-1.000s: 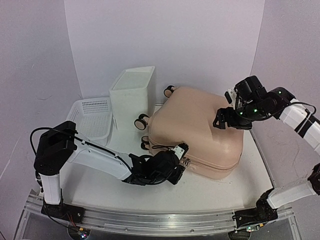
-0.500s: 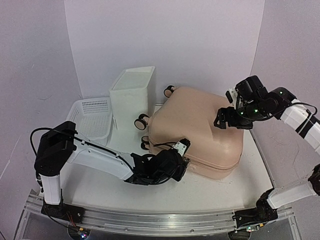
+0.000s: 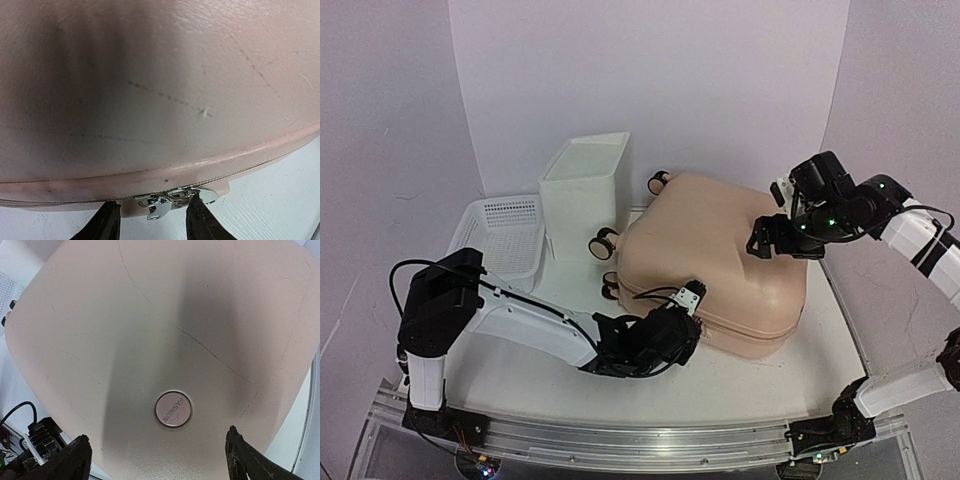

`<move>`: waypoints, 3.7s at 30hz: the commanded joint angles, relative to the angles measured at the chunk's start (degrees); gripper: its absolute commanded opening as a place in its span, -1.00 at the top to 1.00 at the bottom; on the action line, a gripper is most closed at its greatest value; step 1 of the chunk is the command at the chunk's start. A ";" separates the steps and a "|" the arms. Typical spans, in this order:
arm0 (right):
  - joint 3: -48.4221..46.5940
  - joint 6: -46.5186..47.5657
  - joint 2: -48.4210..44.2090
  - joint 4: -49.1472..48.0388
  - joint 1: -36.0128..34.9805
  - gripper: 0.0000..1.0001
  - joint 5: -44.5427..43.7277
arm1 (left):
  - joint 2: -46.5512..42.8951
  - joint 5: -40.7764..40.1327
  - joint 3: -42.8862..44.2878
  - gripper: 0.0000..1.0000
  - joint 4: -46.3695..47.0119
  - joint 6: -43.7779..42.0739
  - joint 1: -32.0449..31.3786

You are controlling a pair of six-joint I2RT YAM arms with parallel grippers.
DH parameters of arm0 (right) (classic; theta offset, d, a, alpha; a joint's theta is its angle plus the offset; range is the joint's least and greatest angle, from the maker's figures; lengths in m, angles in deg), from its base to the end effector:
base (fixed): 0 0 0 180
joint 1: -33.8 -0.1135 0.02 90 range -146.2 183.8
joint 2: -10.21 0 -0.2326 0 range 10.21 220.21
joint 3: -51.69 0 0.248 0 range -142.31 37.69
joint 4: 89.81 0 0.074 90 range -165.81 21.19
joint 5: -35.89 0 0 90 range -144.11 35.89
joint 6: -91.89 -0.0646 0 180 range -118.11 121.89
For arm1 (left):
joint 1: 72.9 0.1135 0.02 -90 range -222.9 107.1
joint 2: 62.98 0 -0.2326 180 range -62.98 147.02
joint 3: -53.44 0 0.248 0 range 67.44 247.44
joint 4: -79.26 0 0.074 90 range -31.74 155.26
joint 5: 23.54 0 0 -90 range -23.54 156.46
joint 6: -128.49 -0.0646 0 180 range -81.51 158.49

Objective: Open, take out, and arrange the luggage

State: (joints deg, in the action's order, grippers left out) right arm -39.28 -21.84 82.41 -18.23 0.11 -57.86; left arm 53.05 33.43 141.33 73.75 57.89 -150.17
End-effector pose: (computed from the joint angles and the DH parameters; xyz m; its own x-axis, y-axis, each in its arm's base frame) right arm 0.2248 0.1448 0.3045 -0.8163 -0.0616 -0.5743 -0.2099 0.9580 0.1956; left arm 0.1329 -0.4287 0.1345 -0.3536 0.3014 -0.8855 0.6365 0.7712 0.0084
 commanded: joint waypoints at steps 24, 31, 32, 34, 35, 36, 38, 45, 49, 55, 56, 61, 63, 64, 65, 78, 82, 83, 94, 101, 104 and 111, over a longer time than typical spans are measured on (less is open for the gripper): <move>2.52 3.18 -1.73 -0.23 -0.82 -0.88 -5.83 | -14.56 2.71 -10.81 1.00 -1.73 3.31 8.96; 2.70 4.96 -3.19 0.91 -0.83 -0.92 -7.61 | -20.18 24.03 -15.29 0.92 -2.60 1.02 12.42; 2.44 5.00 -3.29 1.15 -0.82 -0.93 -7.51 | -20.55 28.37 -15.34 0.76 -2.03 1.54 12.41; 2.05 5.00 -3.06 1.05 -0.84 -0.93 -6.85 | -20.14 32.65 -14.86 0.41 -0.97 3.85 11.95; 1.88 4.93 -2.70 1.09 -0.84 -0.93 -6.13 | -19.29 35.14 -14.31 0.28 -0.33 4.46 11.56; 1.76 4.85 -2.43 1.09 -0.81 -0.93 -5.91 | -18.36 35.99 -13.46 0.19 0.03 4.91 11.17; 1.77 4.68 -1.98 0.96 -0.79 -0.93 -5.13 | -15.91 37.00 -11.45 0.09 0.82 5.30 10.08; 0.99 4.04 -2.44 0.87 -0.81 -0.92 -4.68 | -9.55 32.85 -5.83 0.02 1.40 8.41 8.72; 0.39 3.80 -2.81 0.91 -0.81 -0.92 -4.56 | -7.84 25.56 -4.20 0.13 1.20 8.08 7.44; 0.43 3.49 -2.71 0.85 -0.79 -0.91 -4.17 | -6.98 13.91 -2.76 0.37 1.14 5.18 5.16; 0.48 3.43 -2.64 0.78 -0.79 -0.91 -4.02 | -6.56 13.11 -2.10 0.40 1.09 4.49 4.95; 0.51 3.29 -2.73 0.65 -0.81 -0.91 -3.97 | -4.85 9.32 -0.12 0.55 0.59 3.18 4.21; 0.54 3.20 -2.85 0.64 -0.82 -0.91 -3.90 | -4.34 8.06 0.67 0.63 -0.05 2.76 4.07; 0.55 3.21 -2.93 0.61 -0.82 -0.91 -3.90 | -4.05 7.52 1.27 0.65 -0.69 2.87 4.12; 0.63 3.10 -3.02 0.60 -0.78 -0.91 -3.90 | -3.83 6.82 1.71 0.66 -1.56 3.11 4.05; 0.76 2.50 -3.11 0.23 -0.79 -0.90 -3.49 | -1.86 -3.60 5.77 0.50 -11.38 5.72 3.51; 1.01 2.48 -3.21 0.16 -0.81 -0.90 -3.94 | -1.98 -5.79 5.89 0.82 -13.19 5.93 3.54; 1.13 2.47 -3.33 0.18 -0.80 -0.90 -4.19 | -2.20 -6.35 5.59 0.95 -13.57 6.30 3.55; 1.89 2.93 -4.09 0.20 -0.84 -0.92 -6.29 | -10.24 -2.75 -4.87 1.00 -14.09 7.78 7.87; 2.35 5.70 -4.18 0.23 -0.82 -0.94 -7.48 | -18.67 1.99 -14.47 1.00 -10.23 5.12 14.11; 2.58 11.68 -4.76 0.19 -0.80 -0.96 -6.48 | -22.01 10.86 -20.04 1.00 -3.74 1.50 19.90; -2.85 22.05 -2.58 0.87 -1.32 -0.97 -1.94 | -24.92 26.05 -25.79 1.00 4.68 -2.66 29.14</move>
State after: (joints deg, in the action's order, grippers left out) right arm -36.72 -5.86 79.17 -16.33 -0.37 -62.49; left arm 30.58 53.40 117.77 73.29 58.37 -125.17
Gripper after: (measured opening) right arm 0.983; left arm 0.009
